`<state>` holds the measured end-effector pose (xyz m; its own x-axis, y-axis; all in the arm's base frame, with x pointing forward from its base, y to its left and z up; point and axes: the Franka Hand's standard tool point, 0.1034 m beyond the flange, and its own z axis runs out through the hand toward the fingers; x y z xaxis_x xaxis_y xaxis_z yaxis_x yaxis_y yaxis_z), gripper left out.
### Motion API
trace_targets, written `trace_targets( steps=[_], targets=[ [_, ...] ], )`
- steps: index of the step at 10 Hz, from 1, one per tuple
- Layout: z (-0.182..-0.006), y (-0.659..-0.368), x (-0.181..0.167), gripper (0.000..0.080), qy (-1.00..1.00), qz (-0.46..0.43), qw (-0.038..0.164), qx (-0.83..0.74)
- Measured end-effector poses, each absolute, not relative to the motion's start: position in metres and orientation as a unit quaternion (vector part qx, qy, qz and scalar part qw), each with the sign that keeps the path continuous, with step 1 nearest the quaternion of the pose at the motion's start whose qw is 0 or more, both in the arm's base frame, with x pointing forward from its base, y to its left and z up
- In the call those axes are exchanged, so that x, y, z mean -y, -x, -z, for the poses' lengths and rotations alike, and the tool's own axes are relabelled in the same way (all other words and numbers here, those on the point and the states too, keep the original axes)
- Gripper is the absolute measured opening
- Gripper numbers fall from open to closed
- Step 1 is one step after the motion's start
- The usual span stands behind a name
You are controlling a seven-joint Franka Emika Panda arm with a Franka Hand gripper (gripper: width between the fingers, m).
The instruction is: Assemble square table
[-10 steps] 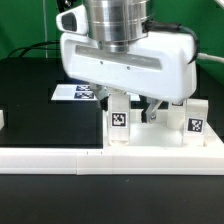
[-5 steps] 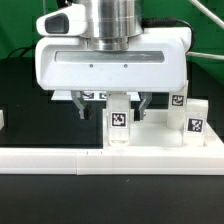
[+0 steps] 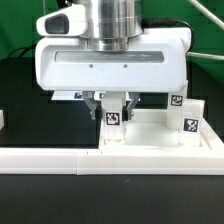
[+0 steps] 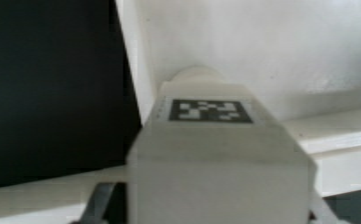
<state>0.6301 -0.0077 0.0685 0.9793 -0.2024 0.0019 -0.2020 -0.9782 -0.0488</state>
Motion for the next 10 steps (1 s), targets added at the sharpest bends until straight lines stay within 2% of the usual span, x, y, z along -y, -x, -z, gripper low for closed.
trace_targets(
  steps=[2, 5, 7, 10],
  targets=[
    [-0.0682, -0.6301, 0.0074, 0.0285, 0.994, 0.003, 0.024, -0.102],
    [-0.0673, -0.6329, 0.003, 0.0287, 0.97, 0.009, 0.023, -0.241],
    [-0.0677, -0.6329, 0.0072, 0.0287, 0.956, 0.005, 0.042, -0.29],
    [-0.0669, -0.6325, 0.0066, 0.0287, 0.954, 0.005, 0.04, -0.296]
  ],
)
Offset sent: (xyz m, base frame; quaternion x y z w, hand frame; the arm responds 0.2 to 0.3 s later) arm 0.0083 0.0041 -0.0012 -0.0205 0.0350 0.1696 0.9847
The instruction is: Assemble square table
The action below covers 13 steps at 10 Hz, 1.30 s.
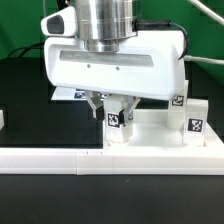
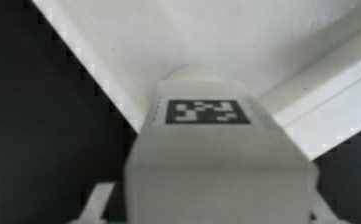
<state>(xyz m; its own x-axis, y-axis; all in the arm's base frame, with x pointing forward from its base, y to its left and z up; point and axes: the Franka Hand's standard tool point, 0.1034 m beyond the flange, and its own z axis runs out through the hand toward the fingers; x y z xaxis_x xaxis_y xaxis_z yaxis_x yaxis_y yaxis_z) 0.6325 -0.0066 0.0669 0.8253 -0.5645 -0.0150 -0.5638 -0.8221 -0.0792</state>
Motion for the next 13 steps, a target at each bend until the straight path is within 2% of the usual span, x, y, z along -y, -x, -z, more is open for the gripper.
trace_targets(
  steps=[1, 2, 5, 7, 8, 11, 12, 13],
  targets=[
    [-0.067, -0.633, 0.007, 0.0287, 0.947, 0.009, 0.041, -0.319],
    [-0.066, -0.634, 0.011, 0.0287, 0.91, 0.028, 0.041, -0.411],
    [-0.065, -0.627, 0.009, 0.0287, 0.781, 0.013, 0.035, -0.623],
    [-0.063, -0.621, 0.012, 0.0287, 0.665, -0.008, 0.065, -0.744],
    [-0.063, -0.62, 0.013, 0.0287, 0.652, -0.013, 0.07, -0.755],
    [-0.063, -0.62, 0.011, 0.0287, 0.664, -0.011, 0.069, -0.745],
    [-0.067, -0.625, 0.003, 0.0466, 0.722, 0.003, 0.062, -0.689],
    [-0.068, -0.627, -0.01, 0.0583, 0.794, 0.016, 0.067, -0.604]
  ],
)
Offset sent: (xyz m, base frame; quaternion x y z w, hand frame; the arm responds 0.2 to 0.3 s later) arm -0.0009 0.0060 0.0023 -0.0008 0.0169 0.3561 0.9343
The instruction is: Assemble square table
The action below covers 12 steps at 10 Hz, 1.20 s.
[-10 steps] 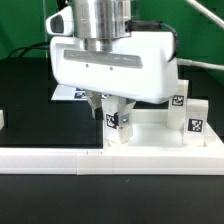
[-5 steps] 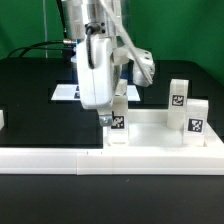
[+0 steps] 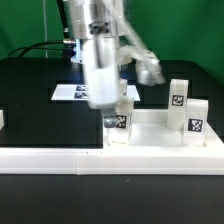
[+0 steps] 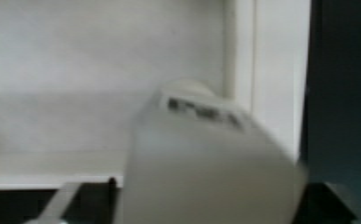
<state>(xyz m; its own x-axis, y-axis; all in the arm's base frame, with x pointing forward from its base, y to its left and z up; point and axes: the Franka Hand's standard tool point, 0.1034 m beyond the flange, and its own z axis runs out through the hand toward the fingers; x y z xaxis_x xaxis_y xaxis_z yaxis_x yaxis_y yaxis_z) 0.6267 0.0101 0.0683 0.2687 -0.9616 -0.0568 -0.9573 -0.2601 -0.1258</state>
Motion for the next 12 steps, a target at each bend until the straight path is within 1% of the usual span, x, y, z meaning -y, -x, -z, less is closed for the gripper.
trace_targets(
  steps=[1, 2, 3, 6, 7, 10, 12],
  targets=[
    [-0.0687, -0.6258, -0.0149, 0.0583, 0.831, 0.018, 0.068, -0.552],
    [-0.0678, -0.6255, -0.0128, 0.0636, 0.849, 0.02, 0.067, -0.524],
    [-0.0675, -0.6254, -0.0122, 0.0645, 0.864, 0.022, 0.065, -0.499],
    [-0.067, -0.6252, -0.0116, 0.0649, 0.918, 0.029, 0.06, -0.392],
    [-0.0678, -0.6278, -0.012, 0.0649, 0.953, 0.037, 0.051, -0.296],
    [-0.0669, -0.627, -0.0113, 0.0635, 0.944, 0.035, 0.051, -0.325],
    [-0.0648, -0.6238, -0.0075, 0.0298, 0.923, 0.028, 0.049, -0.38]
  ],
)
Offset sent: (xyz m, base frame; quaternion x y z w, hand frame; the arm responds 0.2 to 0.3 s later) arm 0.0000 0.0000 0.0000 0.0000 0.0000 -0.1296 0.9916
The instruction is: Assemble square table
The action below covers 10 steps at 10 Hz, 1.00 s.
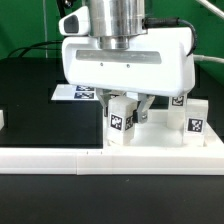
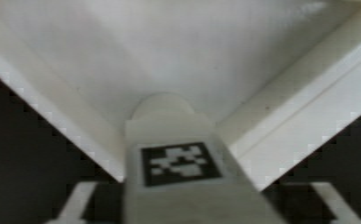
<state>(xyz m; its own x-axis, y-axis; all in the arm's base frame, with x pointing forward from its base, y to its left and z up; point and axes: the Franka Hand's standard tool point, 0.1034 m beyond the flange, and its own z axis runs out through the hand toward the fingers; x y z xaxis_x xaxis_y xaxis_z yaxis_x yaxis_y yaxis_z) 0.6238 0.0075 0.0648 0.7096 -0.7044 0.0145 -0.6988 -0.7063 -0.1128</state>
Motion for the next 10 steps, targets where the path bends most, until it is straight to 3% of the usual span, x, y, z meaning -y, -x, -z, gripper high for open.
trace_targets(
  steps=[4, 7, 8, 9, 10],
  targets=[
    [-0.0639, -0.6242, -0.0048, 0.0291, 0.792, 0.017, 0.053, -0.608],
    [-0.0628, -0.6248, -0.001, 0.0291, 0.593, -0.027, 0.087, -0.8],
    [-0.0628, -0.6247, -0.0004, 0.0291, 0.585, -0.029, 0.089, -0.806],
    [-0.0626, -0.6247, -0.001, 0.0366, 0.586, -0.029, 0.089, -0.805],
    [-0.0626, -0.6247, -0.0009, 0.0366, 0.591, -0.028, 0.089, -0.801]
  ],
)
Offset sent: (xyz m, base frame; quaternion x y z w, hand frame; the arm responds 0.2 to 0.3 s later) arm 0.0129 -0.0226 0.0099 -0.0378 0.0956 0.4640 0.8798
